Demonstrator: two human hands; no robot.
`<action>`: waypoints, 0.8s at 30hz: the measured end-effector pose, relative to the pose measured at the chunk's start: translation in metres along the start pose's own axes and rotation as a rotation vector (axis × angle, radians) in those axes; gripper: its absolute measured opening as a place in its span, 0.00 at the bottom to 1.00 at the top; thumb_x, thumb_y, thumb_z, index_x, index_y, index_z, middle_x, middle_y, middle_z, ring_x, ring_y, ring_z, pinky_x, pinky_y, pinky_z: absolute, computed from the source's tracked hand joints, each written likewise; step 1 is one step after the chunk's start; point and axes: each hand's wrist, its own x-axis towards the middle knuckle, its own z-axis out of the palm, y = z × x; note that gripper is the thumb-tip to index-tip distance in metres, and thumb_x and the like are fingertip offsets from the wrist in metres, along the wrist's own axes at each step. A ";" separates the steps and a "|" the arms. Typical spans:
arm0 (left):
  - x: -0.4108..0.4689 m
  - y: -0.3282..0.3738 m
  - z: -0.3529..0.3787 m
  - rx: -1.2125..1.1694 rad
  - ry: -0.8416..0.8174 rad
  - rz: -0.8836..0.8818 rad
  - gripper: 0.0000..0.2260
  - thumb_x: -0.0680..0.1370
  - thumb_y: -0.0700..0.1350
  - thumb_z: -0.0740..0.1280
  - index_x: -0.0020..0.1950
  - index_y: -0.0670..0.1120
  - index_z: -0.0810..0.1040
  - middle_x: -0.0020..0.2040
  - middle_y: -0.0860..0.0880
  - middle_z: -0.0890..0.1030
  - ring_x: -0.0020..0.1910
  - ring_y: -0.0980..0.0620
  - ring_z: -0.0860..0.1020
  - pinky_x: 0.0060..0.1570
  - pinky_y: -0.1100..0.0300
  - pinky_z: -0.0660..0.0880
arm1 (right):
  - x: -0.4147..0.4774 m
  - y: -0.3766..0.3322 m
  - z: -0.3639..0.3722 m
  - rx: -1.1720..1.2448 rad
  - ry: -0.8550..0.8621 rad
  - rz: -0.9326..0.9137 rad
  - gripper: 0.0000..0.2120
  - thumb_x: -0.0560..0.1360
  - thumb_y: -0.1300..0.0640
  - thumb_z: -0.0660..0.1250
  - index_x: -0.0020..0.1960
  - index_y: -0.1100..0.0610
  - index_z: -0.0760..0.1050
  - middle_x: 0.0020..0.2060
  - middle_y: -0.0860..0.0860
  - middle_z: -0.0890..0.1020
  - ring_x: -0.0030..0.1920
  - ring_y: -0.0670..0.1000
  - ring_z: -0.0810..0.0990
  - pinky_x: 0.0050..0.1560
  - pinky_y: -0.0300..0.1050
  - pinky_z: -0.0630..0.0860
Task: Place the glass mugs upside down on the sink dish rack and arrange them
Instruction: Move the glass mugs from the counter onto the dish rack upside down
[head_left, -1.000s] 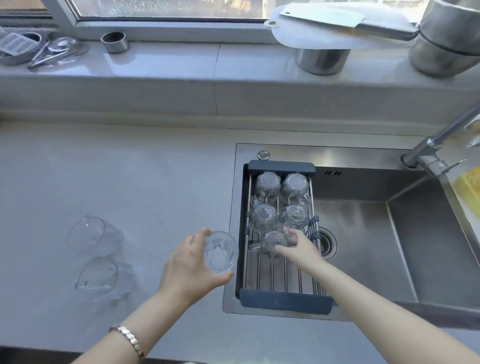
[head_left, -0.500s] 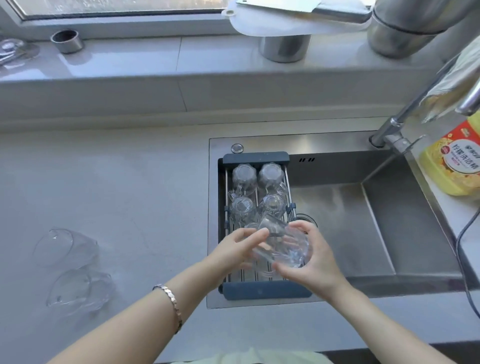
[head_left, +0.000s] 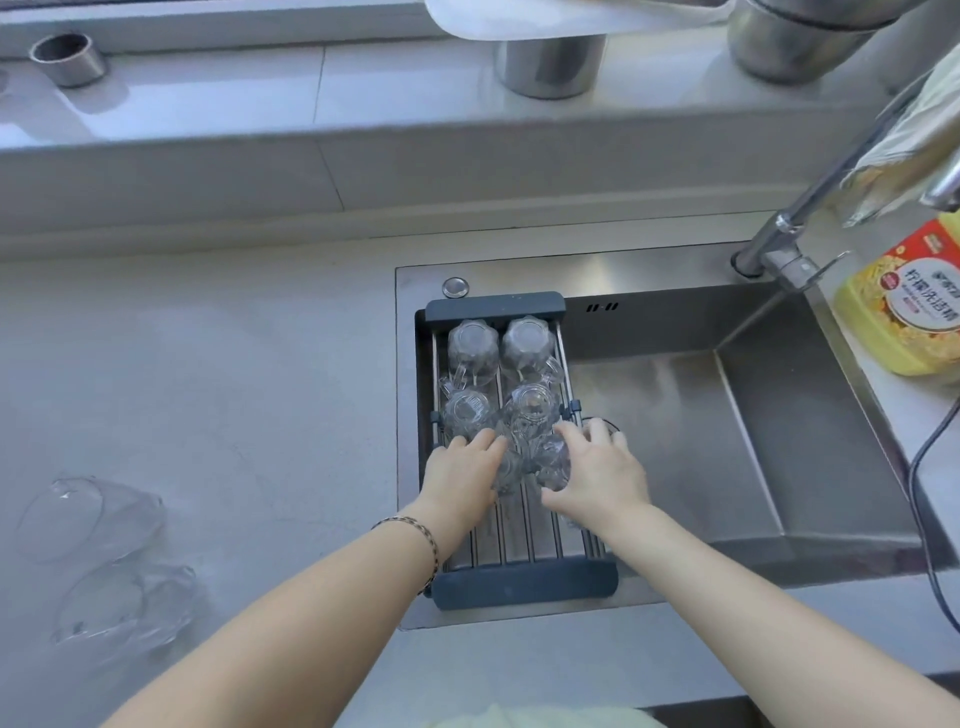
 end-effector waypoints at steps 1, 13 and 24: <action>0.000 -0.001 0.000 -0.011 0.003 -0.006 0.30 0.76 0.47 0.67 0.74 0.46 0.57 0.70 0.47 0.66 0.62 0.43 0.72 0.57 0.50 0.72 | 0.003 -0.002 0.000 -0.006 0.010 -0.006 0.33 0.67 0.48 0.70 0.68 0.52 0.61 0.61 0.53 0.69 0.60 0.58 0.68 0.55 0.50 0.72; -0.014 -0.010 0.008 -0.137 0.038 -0.119 0.27 0.76 0.53 0.66 0.70 0.44 0.62 0.66 0.46 0.68 0.57 0.45 0.75 0.49 0.54 0.76 | 0.026 0.001 0.023 -0.173 -0.062 -0.305 0.34 0.69 0.63 0.71 0.71 0.56 0.59 0.67 0.58 0.63 0.67 0.58 0.65 0.55 0.52 0.75; -0.014 0.001 0.007 -0.072 0.005 -0.151 0.32 0.77 0.55 0.65 0.74 0.45 0.55 0.72 0.43 0.62 0.60 0.42 0.72 0.50 0.52 0.74 | 0.013 0.014 0.034 0.032 0.028 -0.106 0.40 0.68 0.54 0.73 0.73 0.56 0.56 0.70 0.52 0.66 0.71 0.54 0.61 0.72 0.47 0.60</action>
